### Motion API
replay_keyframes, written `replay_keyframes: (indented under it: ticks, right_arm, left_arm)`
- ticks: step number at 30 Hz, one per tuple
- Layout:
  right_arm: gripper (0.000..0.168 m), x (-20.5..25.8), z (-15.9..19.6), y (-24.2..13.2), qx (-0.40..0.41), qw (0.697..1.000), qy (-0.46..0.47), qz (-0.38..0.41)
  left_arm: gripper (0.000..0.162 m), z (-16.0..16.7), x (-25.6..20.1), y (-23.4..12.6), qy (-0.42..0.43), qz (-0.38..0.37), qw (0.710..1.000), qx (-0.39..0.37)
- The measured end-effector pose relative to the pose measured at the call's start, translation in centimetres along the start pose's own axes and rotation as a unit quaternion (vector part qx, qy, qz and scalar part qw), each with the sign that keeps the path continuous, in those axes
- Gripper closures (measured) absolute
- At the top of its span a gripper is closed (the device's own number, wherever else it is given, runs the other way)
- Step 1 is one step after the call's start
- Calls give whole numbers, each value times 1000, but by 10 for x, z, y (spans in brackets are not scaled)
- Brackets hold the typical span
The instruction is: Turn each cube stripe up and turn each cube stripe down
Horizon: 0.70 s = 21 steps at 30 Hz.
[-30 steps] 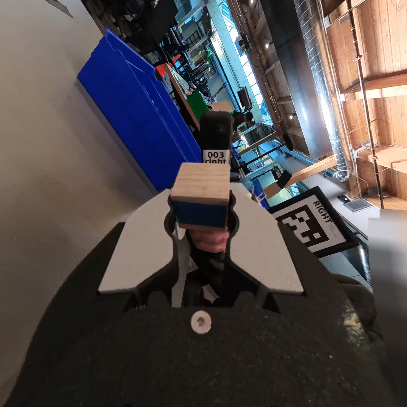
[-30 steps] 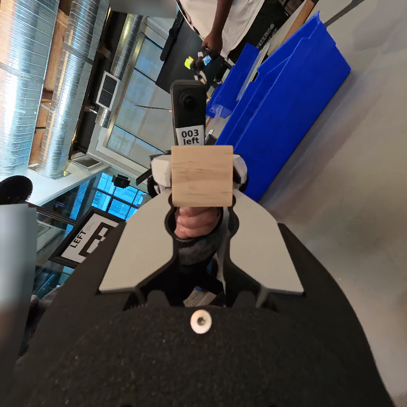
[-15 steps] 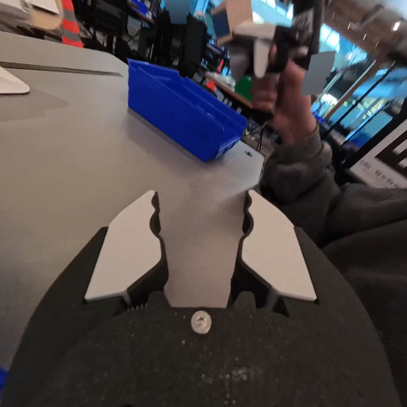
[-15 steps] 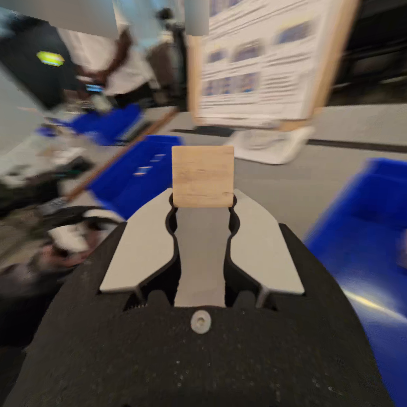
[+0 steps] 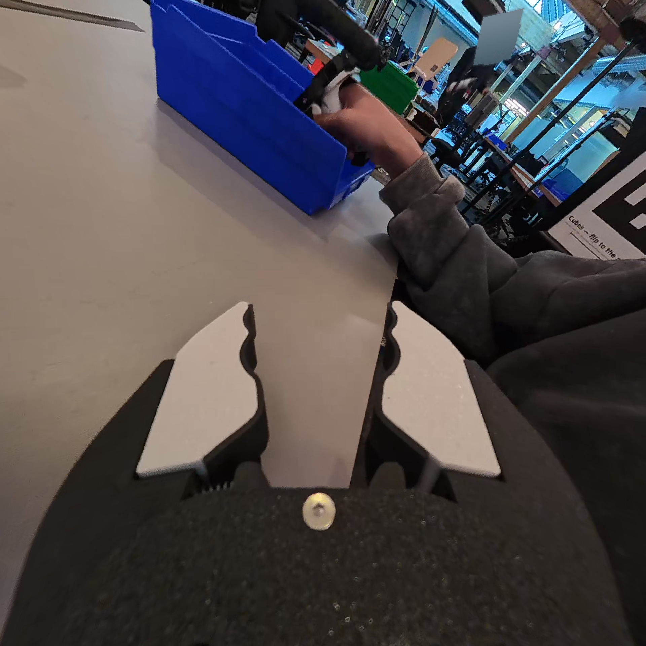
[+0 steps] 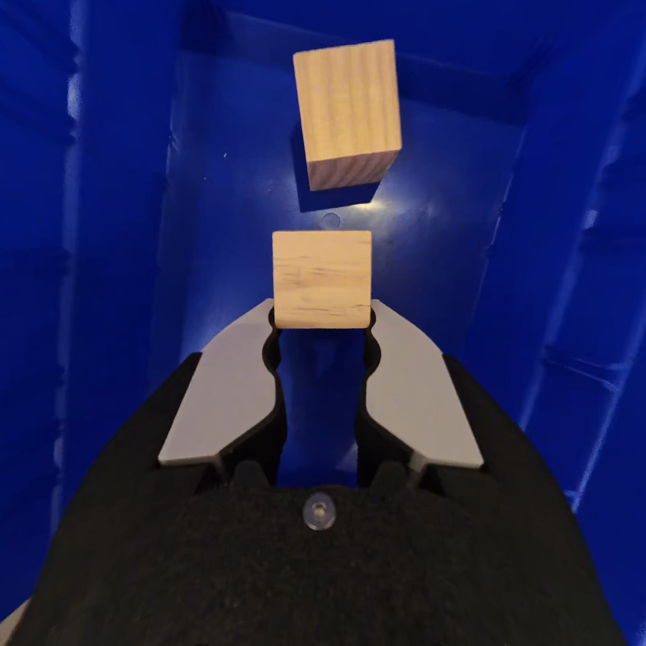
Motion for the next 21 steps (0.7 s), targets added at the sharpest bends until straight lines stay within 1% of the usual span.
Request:
replay_keyframes:
  ticks: [3, 4, 5, 6, 7, 9, 11, 12, 13, 14, 15, 16, 17, 18, 19, 20, 21]
  right_arm:
    - [122, 3, 7, 6, 13, 1000, 4, -8]
    - [122, 3, 6, 5, 3, 1000, 1, -9]
    - [113, 1, 3, 3, -8, 1000, -6, -6]
    - [85, -3, 0, -3, -22, 1000, -16, 2]
    - [76, -5, -4, -14, -33, 999, -27, 9]
    - [81, 2, -19, -51, -87, 995, -50, -5]
    - [94, 29, -41, -101, -184, 979, -71, -50]
    - [102, 51, -49, -126, -239, 963, -84, -89]
    - [104, 80, -51, -146, -291, 942, -96, -139]
    - [104, 115, -44, -163, -330, 914, -111, -208]
    - [102, 158, -27, -177, -358, 874, -130, -301]
    - [101, 201, -1, -188, -371, 826, -137, -402]
    - [101, 238, 27, -194, -364, 781, -131, -490]
    - [102, 267, 54, -194, -330, 754, -128, -554]
    - [101, 288, 78, -189, -285, 743, -138, -590]
    - [98, 303, 99, -186, -245, 736, -163, -610]
    - [100, 312, 112, -185, -224, 729, -186, -619]
  left_arm:
    - [92, 4, 1, 2, -7, 7, 1000, 14]
    - [91, 6, 1, 3, -7, 5, 1000, 17]
    - [91, 7, 2, 3, -5, 3, 1000, 21]
    - [91, 9, 3, 3, -3, -2, 1000, 29]
    - [91, 11, 5, 3, 1, -11, 999, 39]
    - [91, 12, 11, 0, 13, -36, 998, 47]
    - [91, 12, 13, -1, 13, -45, 997, 55]
    - [91, 12, 14, -2, 10, -46, 997, 56]
    - [91, 12, 13, -2, 5, -45, 997, 56]
    - [91, 12, 13, -3, 2, -42, 998, 57]
    - [91, 13, 13, -3, 1, -40, 997, 60]
    - [91, 13, 13, -4, 2, -41, 997, 63]
    - [91, 13, 12, -5, 7, -41, 997, 69]
    - [91, 10, 11, -9, 17, -40, 996, 78]
    - [91, 5, 11, -16, 34, -46, 994, 89]
    - [91, -3, 16, -27, 62, -66, 991, 96]
    - [94, -16, 26, -42, 99, -102, 985, 102]
Point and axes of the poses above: each gripper's, where its closed fingertips meet, y out along the fingers, z out of its underside, x = y × z across the jaws, the point moved 2 cm from there along -y, back along the fingers, and after that the axes turned 11 degrees about -x, right-handed, at the moved point
